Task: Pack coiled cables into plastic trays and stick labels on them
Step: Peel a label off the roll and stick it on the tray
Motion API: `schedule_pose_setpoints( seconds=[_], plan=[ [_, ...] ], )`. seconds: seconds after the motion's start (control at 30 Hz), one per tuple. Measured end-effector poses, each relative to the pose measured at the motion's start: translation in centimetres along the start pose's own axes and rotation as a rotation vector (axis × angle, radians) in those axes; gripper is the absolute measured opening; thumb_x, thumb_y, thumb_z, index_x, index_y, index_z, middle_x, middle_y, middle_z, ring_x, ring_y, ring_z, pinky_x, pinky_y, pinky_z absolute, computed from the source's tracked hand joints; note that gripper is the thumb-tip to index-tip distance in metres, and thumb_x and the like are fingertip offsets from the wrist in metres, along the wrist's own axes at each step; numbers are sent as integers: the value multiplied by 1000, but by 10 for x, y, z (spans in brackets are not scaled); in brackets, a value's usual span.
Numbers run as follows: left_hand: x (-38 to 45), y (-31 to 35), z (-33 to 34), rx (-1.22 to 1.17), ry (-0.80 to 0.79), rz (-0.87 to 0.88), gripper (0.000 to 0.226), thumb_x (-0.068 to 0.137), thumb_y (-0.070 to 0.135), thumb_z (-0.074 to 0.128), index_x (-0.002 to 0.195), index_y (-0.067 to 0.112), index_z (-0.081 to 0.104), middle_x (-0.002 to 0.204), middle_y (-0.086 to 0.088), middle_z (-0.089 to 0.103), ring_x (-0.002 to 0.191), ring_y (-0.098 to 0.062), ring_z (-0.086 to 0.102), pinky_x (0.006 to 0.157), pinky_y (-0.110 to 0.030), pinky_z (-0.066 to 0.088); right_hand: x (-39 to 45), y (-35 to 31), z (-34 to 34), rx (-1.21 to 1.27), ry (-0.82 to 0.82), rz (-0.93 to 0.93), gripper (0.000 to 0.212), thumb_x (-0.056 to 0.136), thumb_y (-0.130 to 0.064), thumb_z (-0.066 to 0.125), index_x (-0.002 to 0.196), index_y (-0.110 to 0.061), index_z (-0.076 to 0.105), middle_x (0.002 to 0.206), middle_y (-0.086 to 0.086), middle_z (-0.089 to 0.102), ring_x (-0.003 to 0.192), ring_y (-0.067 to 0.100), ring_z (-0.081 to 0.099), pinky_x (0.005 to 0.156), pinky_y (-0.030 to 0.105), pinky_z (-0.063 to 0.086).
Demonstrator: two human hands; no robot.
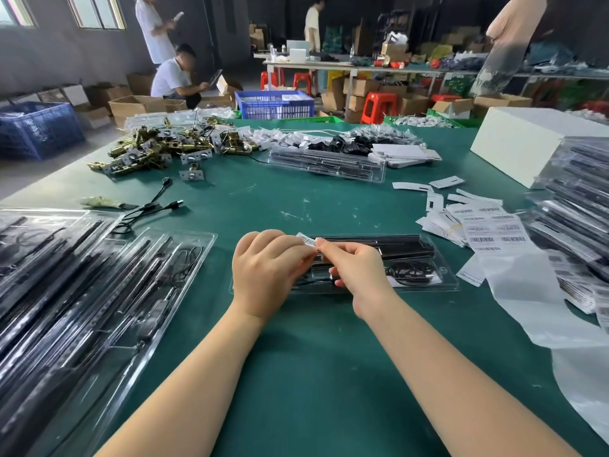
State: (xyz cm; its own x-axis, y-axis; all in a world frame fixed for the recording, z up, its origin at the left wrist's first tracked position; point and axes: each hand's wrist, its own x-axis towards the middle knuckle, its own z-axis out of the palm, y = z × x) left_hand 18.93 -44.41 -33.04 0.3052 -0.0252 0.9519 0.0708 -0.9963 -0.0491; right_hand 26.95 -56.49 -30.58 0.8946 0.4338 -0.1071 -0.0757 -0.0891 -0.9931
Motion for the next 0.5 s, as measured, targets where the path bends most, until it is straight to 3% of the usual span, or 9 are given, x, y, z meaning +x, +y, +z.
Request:
schedule_pose_setpoints(
  seconds=[0.07, 0.17, 0.23, 0.3, 0.37, 0.5],
  plan=[
    [0, 1, 1, -2, -69, -68, 8, 88, 33, 70, 84, 28, 75, 90, 13, 71, 80, -19, 66, 71, -33, 46, 1, 2, 2, 9, 37, -48, 16, 82, -33, 75, 71, -24, 70, 56, -18, 65, 51, -3, 54, 63, 23, 47],
    [-4, 0, 0, -91, -345, -439, 46, 82, 50, 68, 124, 34, 58, 113, 13, 65, 103, -11, 59, 86, -31, 40, 7, 7, -5, 6, 102, -130, 14, 85, -33, 72, 73, -26, 70, 65, -14, 69, 60, 2, 59, 69, 29, 53],
    [-11, -7, 0, -113, -465, -647, 49, 88, 41, 61, 135, 33, 48, 125, 10, 58, 112, -12, 54, 88, -32, 41, 12, 10, -17, -41, 122, -147, 11, 87, -33, 70, 78, -26, 70, 78, -8, 72, 74, 10, 64, 76, 32, 55],
    [-16, -16, 0, -130, -541, -755, 41, 89, 21, 54, 129, 29, 55, 126, 5, 58, 110, -17, 56, 84, -29, 42, 18, 14, -31, -125, 123, -184, 11, 88, -34, 69, 78, -29, 70, 77, -10, 72, 72, 10, 63, 67, 22, 53],
    [-17, -18, 2, -227, -582, -783, 42, 85, 8, 50, 120, 27, 64, 114, 4, 63, 99, -15, 57, 80, -24, 41, 22, 14, -43, -187, 137, -203, 13, 87, -37, 69, 75, -31, 70, 73, -15, 71, 67, 6, 61, 59, 15, 45],
    [-16, -19, 5, -335, -555, -789, 33, 84, 5, 55, 101, 26, 73, 82, 26, 56, 74, 13, 52, 69, -1, 35, 28, 6, -48, -178, 77, -137, 15, 84, -39, 73, 74, -27, 70, 66, -21, 68, 65, -4, 59, 57, 11, 39]
  ],
)
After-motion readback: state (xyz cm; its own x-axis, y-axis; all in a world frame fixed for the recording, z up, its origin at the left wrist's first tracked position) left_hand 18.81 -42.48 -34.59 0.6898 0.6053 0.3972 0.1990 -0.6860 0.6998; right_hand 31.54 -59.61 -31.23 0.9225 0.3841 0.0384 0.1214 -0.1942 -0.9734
